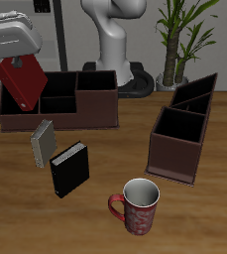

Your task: Place the red book into the back desk caddy's left compartment and place the black book into the back desk caddy's left compartment and place the yellow book into the left desk caddy's right compartment

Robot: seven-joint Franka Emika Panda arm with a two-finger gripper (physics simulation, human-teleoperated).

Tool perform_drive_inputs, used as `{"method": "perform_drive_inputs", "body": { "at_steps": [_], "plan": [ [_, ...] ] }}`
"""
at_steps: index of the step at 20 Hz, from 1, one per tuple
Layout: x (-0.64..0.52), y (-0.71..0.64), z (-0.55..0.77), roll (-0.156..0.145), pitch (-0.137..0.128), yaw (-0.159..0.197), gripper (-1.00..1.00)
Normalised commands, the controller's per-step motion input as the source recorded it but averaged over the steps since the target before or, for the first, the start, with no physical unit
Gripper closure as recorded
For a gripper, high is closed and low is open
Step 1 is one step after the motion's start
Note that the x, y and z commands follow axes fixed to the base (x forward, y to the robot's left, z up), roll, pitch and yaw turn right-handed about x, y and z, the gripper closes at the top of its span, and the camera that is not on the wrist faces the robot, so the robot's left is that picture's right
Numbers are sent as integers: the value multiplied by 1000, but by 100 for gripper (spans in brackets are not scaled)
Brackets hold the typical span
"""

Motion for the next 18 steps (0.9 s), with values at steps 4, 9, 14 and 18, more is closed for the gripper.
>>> {"method": "perform_drive_inputs", "body": {
  "at_steps": [4, 9, 14, 18],
  "plan": [
    [-436, -281, 31, -6, -39, -10, 100],
    [-717, -470, -65, -119, -162, 147, 100],
    [-495, -155, -245, -58, -122, 31, 100],
    [-485, 99, -415, -60, -89, 27, 100]
  ]
}}
